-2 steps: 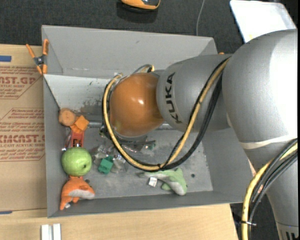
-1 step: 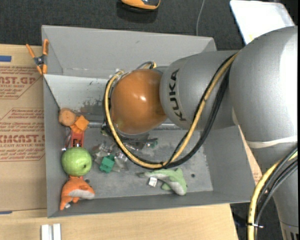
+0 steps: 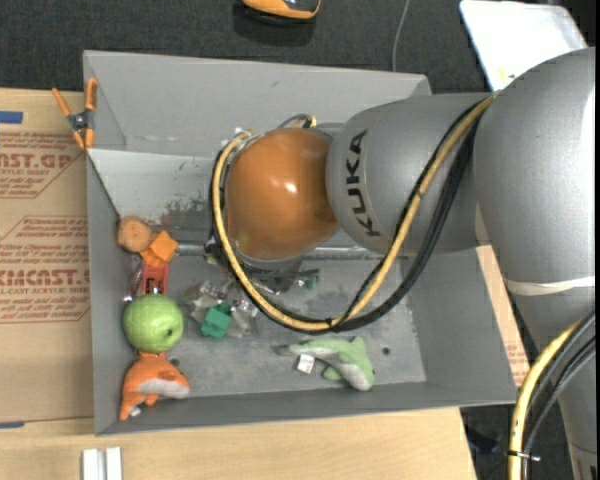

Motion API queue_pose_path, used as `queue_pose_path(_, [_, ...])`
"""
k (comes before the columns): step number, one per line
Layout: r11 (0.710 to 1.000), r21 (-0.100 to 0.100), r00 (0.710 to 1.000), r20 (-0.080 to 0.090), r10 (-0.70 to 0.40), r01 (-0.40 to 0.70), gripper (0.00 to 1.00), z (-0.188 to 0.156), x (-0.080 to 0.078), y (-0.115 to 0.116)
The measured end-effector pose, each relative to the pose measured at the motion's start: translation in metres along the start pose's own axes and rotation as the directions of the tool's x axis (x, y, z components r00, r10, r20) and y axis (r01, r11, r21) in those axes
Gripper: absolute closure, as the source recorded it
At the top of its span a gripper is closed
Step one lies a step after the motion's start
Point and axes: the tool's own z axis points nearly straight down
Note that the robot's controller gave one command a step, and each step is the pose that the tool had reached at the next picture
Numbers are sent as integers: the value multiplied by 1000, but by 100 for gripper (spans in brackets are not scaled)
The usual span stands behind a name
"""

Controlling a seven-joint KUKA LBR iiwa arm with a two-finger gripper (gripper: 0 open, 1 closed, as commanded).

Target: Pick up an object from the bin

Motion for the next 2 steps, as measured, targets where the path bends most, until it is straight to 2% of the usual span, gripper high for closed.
queue_pose_path(1, [1000,-4,1000,-4,0,0,100,-21,0,1])
queue_pose_path(2, [1000,-1,1000,1,1,-1,100,-47,-1,1])
